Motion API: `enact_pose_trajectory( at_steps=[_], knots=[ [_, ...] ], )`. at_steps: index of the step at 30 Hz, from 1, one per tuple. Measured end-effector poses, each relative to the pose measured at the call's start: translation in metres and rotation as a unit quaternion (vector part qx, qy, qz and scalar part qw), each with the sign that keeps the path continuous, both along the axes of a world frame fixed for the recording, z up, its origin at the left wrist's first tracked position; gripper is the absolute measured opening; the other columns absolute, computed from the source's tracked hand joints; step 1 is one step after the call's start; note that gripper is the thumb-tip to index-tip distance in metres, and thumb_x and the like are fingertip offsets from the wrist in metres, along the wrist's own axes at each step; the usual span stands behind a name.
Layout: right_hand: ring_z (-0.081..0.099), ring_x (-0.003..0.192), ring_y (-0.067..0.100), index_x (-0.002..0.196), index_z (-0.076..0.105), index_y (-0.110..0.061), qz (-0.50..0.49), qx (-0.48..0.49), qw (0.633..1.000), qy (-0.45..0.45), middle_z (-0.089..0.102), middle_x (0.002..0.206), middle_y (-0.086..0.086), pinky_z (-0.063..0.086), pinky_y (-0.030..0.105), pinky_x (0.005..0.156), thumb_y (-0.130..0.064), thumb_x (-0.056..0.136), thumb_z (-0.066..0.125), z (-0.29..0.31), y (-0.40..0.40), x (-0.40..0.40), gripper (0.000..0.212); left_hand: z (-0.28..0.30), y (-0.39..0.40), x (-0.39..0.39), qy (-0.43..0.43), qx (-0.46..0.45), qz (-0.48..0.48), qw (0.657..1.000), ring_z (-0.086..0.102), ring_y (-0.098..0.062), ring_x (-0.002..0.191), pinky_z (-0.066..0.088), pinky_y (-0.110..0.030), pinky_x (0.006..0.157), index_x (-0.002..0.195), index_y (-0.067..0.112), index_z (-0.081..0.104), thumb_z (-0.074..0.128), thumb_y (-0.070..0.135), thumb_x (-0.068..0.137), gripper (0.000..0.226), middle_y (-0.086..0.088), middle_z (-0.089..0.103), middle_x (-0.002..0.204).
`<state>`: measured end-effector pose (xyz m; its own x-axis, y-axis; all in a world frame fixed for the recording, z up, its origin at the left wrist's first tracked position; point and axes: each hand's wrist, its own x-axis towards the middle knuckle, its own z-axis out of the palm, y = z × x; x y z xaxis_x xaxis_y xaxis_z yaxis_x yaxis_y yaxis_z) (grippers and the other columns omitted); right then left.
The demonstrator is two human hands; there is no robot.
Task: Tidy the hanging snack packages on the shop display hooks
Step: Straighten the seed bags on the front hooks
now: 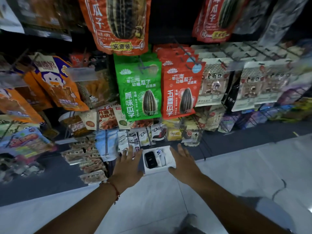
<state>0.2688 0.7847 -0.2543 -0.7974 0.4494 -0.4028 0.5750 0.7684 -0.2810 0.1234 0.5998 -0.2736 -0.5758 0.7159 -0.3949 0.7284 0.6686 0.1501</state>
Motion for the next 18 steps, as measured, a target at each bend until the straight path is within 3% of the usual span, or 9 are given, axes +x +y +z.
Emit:
enact_pose_trajectory(
  at_steps=[9, 18],
  knots=[
    [-0.004, 0.153, 0.034, 0.160, 0.008, -0.027, -0.037, -0.023, 0.998, 0.041, -0.007, 0.167, 0.007, 0.007, 0.049, 0.122, -0.057, 0.097, 0.047, 0.005, 0.073, 0.052, 0.080, 0.018, 0.077, 0.041, 0.015, 0.007, -0.006, 1.000, -0.004, -0.039, 0.153, 0.010, -0.053, 0.121, 0.159, 0.033, -0.006, 0.039, 0.065, 0.097, 0.083, -0.011, -0.016, 0.166],
    [-0.004, 0.153, 0.034, 0.159, 0.008, -0.031, -0.060, -0.014, 0.997, 0.050, -0.010, 0.167, 0.005, 0.005, 0.051, 0.122, -0.063, 0.096, 0.042, 0.023, 0.226, 0.161, 0.079, 0.034, 0.242, 0.140, 0.010, 0.056, -0.020, 0.998, -0.006, -0.037, 0.153, 0.008, -0.054, 0.123, 0.159, 0.035, -0.003, 0.037, 0.069, 0.096, 0.082, -0.009, -0.017, 0.166]
  ],
)
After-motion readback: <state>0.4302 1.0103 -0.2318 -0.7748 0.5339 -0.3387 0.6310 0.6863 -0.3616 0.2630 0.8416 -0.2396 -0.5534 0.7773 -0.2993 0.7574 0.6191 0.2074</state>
